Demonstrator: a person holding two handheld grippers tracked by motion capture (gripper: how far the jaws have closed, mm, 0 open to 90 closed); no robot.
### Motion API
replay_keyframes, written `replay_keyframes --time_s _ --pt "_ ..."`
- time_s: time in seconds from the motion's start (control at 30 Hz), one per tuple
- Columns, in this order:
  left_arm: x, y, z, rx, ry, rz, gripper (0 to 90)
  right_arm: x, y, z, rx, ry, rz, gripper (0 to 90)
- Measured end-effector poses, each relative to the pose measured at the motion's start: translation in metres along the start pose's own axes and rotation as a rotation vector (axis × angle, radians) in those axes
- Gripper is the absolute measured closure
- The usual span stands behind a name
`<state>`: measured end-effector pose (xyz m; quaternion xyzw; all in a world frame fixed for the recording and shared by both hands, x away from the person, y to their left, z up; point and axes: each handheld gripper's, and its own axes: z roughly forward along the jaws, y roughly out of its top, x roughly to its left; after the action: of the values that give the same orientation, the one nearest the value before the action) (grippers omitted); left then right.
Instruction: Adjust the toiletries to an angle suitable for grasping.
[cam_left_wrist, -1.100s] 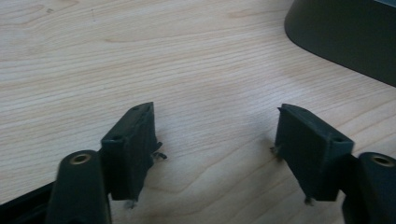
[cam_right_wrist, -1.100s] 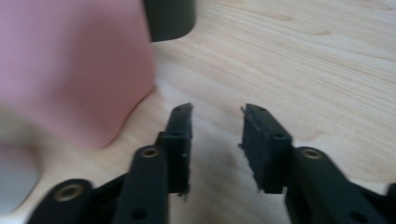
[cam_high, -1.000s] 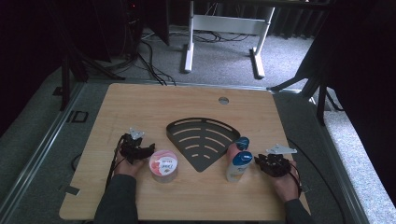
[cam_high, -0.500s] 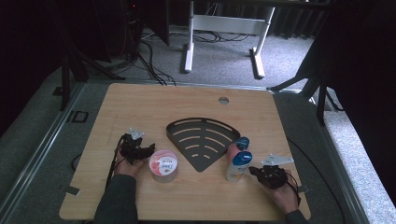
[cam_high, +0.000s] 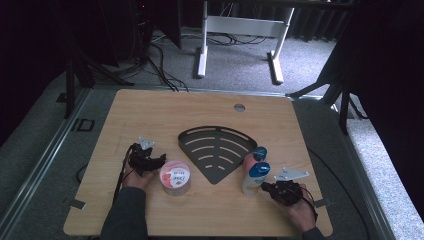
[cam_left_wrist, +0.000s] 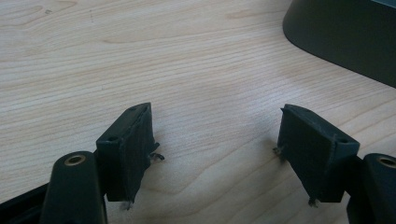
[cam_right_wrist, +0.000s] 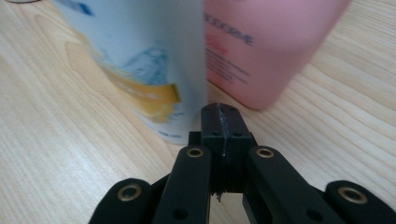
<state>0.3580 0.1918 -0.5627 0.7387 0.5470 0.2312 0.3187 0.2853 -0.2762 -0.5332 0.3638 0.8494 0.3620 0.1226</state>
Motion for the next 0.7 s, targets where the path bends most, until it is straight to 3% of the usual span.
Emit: replay_keyframes --time_s 0.7 --pt "0.0 0.0 0.0 0.0 0.001 -0.001 27.3 0.015 0.013 0.013 0.013 0.036 -0.05 90.0"
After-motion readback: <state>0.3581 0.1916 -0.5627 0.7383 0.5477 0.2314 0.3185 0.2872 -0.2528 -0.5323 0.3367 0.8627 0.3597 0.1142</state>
